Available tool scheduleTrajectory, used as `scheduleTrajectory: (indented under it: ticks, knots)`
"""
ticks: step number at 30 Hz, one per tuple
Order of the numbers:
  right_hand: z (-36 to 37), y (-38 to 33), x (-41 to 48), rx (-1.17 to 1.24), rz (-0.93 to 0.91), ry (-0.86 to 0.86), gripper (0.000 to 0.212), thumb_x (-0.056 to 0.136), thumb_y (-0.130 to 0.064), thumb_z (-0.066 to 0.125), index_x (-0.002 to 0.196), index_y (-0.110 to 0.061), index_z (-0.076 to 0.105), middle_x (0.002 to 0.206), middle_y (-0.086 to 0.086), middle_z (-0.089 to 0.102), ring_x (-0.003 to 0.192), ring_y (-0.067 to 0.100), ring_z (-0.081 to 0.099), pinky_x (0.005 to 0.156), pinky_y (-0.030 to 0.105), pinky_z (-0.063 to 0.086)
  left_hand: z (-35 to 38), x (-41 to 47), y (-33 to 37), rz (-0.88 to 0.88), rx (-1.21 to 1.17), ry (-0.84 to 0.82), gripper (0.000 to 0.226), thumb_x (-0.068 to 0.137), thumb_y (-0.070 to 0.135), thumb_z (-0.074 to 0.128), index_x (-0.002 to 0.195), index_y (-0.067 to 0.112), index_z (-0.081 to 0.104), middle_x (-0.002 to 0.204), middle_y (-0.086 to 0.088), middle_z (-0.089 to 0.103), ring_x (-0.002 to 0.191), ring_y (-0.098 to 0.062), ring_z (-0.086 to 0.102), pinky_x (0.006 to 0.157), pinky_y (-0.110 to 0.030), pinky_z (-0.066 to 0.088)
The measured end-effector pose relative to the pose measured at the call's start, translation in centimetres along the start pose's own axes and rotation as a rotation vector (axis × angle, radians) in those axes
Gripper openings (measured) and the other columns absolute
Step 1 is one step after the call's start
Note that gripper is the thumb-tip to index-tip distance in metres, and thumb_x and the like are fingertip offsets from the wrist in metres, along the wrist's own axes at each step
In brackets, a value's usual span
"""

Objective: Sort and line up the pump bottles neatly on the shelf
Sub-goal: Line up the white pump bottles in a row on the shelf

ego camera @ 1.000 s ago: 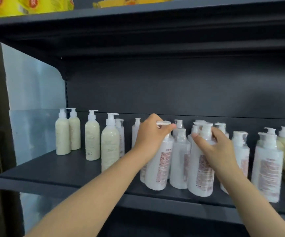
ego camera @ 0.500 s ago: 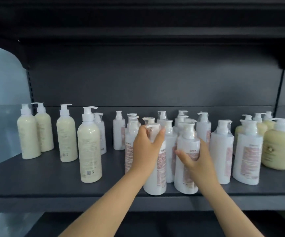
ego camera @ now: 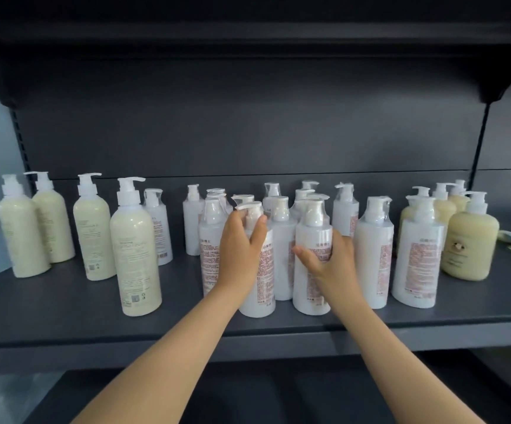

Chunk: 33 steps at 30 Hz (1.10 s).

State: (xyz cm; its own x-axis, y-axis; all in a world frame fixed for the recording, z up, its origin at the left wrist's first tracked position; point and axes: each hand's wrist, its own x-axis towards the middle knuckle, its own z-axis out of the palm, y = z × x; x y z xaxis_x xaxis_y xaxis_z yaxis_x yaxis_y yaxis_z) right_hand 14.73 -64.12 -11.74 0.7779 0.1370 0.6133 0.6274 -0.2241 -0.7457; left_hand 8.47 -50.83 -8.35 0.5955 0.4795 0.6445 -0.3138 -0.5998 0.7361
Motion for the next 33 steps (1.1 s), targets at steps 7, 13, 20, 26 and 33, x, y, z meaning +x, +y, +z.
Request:
scheduleTrajectory:
  ticks: [7,13,20,26,33]
  knots:
    - [0.3,0.8,0.9,-0.035,0.025,-0.013,0.047,0.077,-0.040,0.071,0.114,-0.017,0.053,0.110,0.007,0.047,0.087,-0.012,0.038,0.074,0.005,0.033,0.7,0.6,-0.4,-0.011,0.044,-0.012,0.030,0.094,0.035,0.048,0.113,0.012,0.047,0.107,0.002,0.052,0.098,-0.012,0.048,0.078,-0.020,0.036]
    - [-0.5,0.4,1.2,-0.037,0.101,-0.085,0.056,0.061,-0.061,0.069,0.098,-0.021,0.058,0.098,0.005,0.063,0.094,0.020,0.062,0.081,0.040,0.054,-0.3,1.0,0.7,-0.024,0.187,-0.131,0.028,0.093,0.038,0.049,0.102,0.012,0.045,0.096,0.000,0.050,0.087,-0.014,0.046,0.064,-0.019,0.034]
    - [-2.1,-1.3,1.8,-0.090,0.185,-0.266,0.043,0.077,-0.031,0.075,0.109,-0.009,0.056,0.102,0.005,0.066,0.092,0.018,0.065,0.077,0.031,0.053,-2.2,1.2,2.5,-0.040,0.379,-0.267,0.041,0.092,0.036,0.053,0.124,0.011,0.048,0.116,-0.002,0.054,0.106,-0.018,0.050,0.078,-0.023,0.032]
    - [-4.1,-3.3,1.1,-0.346,0.193,-0.424,0.021,0.086,-0.027,0.063,0.080,-0.013,0.050,0.081,0.002,0.057,0.077,0.018,0.056,0.065,0.026,0.044,-4.2,0.1,4.4,-0.005,0.498,-0.253,0.020,0.092,0.029,0.054,0.100,0.012,0.057,0.100,-0.006,0.060,0.107,-0.026,0.057,0.075,-0.025,0.036]
    - [-6.8,-4.8,-1.1,-0.977,-0.079,-0.716,0.025,0.091,-0.029,0.050,0.102,-0.007,0.054,0.095,0.006,0.056,0.081,0.021,0.053,0.066,0.029,0.044,-8.6,-4.4,6.7,0.074,0.838,-0.543,0.038,0.095,0.034,0.046,0.127,0.014,0.050,0.131,-0.001,0.048,0.116,-0.016,0.048,0.093,-0.024,0.038]
